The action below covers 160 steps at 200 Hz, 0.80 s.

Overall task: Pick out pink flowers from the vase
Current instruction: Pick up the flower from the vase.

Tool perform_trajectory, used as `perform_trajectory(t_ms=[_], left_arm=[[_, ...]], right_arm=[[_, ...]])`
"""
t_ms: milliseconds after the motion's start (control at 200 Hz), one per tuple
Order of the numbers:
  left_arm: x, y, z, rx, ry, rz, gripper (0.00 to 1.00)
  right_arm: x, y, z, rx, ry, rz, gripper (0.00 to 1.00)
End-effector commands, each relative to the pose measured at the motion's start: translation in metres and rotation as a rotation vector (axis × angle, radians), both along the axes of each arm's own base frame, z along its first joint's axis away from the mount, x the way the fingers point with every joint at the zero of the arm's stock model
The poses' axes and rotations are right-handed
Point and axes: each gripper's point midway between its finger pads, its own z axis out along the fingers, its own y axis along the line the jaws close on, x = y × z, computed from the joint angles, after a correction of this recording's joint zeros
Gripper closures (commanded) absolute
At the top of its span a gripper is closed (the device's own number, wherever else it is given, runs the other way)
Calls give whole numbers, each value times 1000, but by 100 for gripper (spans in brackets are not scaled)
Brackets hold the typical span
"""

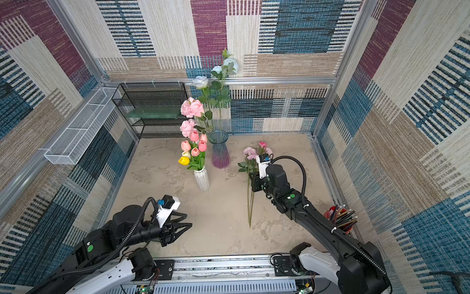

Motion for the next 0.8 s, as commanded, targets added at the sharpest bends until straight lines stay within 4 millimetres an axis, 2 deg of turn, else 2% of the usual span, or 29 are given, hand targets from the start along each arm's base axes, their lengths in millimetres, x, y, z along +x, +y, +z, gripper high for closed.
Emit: perform_trajectory(t_ms=[0, 70, 150, 210, 225, 336, 526, 721, 796], left_arm=[[5, 11, 9, 3, -11, 68, 51], [4, 19, 12, 13, -10, 89, 51], [3, 27, 13, 34, -24, 109, 52], [4, 32, 11, 41, -46, 119, 52], [4, 33, 11, 40, -50, 122, 51], [3, 38, 19, -24, -105, 139, 51], [1, 53, 30, -79, -159, 183, 51], [1, 63, 36, -113, -195, 222, 51], [2, 64, 35, -110, -196, 230, 52]], right_arm=[[-3, 42, 64, 9, -332, 231, 76], [0, 60, 82, -27, -451, 310, 74], [15, 80, 95, -40, -529, 382, 73], [31, 94, 103, -50, -566, 426, 72], [37, 99, 99, -57, -562, 438, 72], [70, 120, 104, -85, -619, 475, 68], [112, 139, 97, -121, -722, 476, 57], [145, 146, 77, -155, -738, 474, 56], [151, 150, 71, -138, -743, 477, 56]])
